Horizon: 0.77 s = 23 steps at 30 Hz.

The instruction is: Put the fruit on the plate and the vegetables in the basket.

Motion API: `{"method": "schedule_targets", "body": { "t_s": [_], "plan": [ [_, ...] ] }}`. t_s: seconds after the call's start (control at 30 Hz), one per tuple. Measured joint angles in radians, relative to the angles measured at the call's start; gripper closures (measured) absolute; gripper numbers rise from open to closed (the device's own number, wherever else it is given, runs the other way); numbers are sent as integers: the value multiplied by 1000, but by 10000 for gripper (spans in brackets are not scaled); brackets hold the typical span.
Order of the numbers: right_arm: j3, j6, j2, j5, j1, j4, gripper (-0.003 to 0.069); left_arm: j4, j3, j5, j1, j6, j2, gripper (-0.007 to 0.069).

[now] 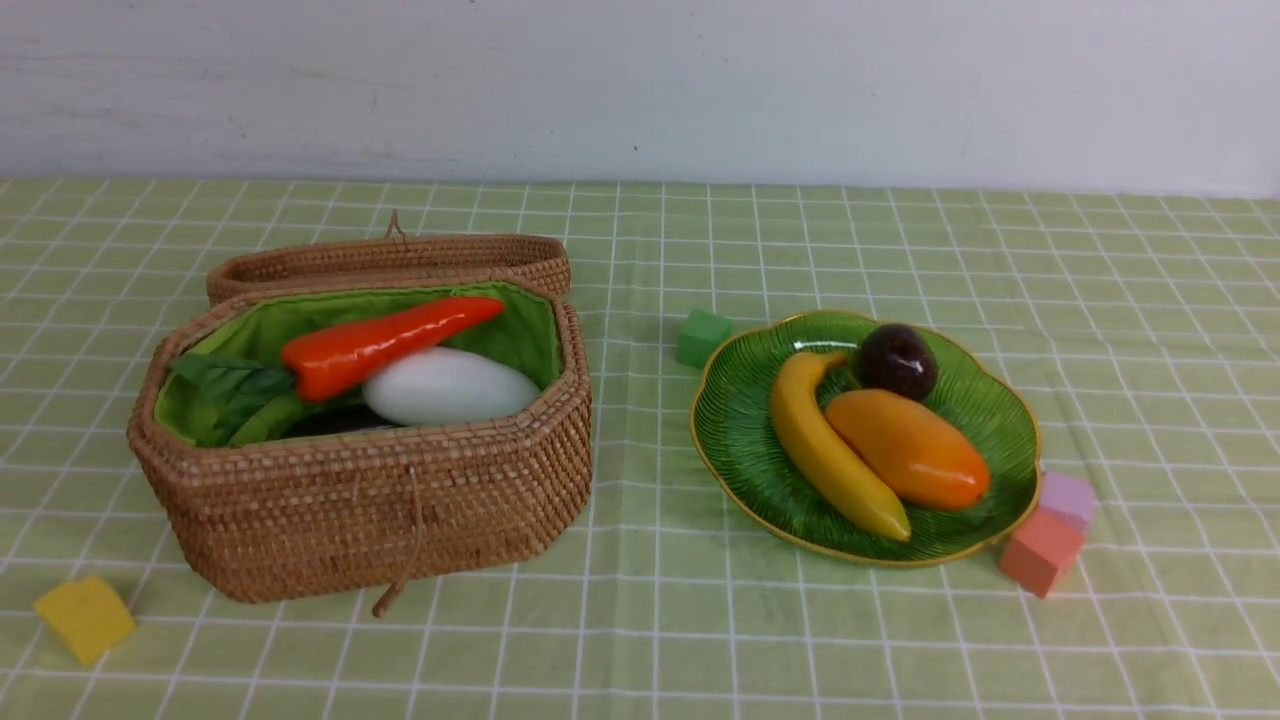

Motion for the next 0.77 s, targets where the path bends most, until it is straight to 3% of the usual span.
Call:
{"method": "schedule_targets", "body": {
  "t_s": [0.77],
  "plan": [
    [0, 0, 0, 0, 0, 0, 417, 0, 0, 0, 0, 0, 0, 586]
  ]
}}
